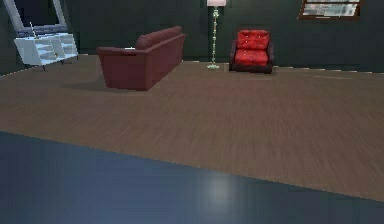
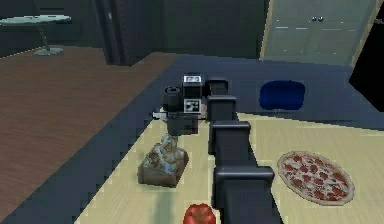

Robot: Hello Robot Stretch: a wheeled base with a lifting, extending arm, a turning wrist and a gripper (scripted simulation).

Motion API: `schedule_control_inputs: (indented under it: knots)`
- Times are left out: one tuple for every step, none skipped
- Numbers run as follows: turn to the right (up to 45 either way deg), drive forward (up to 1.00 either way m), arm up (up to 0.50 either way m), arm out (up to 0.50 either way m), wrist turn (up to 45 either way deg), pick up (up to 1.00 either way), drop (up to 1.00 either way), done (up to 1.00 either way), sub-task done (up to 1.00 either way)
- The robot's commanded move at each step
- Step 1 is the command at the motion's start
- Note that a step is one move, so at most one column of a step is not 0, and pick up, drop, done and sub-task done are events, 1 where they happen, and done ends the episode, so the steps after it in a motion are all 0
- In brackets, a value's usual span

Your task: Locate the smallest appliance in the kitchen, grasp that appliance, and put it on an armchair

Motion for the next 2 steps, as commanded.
schedule_control_inputs:
  knots:
    - [0.0,0.0,-0.3,0.0,0.0,0.0,0.0,0.0,0.0]
    - [0.0,0.0,0.0,0.0,0.0,1.0,0.0,0.0,0.0]
